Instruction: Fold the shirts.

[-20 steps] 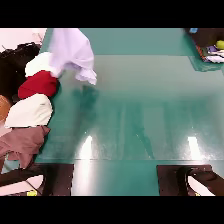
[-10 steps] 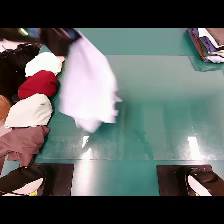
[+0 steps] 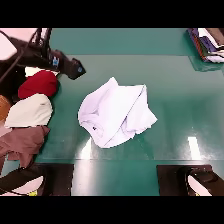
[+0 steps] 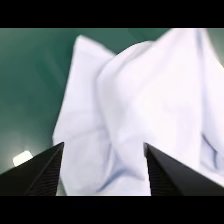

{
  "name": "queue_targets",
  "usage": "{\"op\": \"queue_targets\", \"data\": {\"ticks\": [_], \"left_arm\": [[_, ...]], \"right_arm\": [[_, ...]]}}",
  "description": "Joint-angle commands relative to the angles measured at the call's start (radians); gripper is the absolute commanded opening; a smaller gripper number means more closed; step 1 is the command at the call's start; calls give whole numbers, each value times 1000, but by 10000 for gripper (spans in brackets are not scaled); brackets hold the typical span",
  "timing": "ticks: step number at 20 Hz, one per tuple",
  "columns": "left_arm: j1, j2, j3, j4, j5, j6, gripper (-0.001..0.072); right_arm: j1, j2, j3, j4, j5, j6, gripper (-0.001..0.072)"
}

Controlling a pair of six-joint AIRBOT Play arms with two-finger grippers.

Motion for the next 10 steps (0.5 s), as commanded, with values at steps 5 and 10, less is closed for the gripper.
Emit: {"op": "queue_targets", "data": {"ticks": [5, 10], "left_arm": [[155, -188, -363, -34, 177, -84, 589], [155, -341, -362, -237, 249, 20, 589]], "right_arm": [[0, -69, -4, 3, 74, 1, 16], [-1, -122, -4, 2, 147, 1, 16]]}}
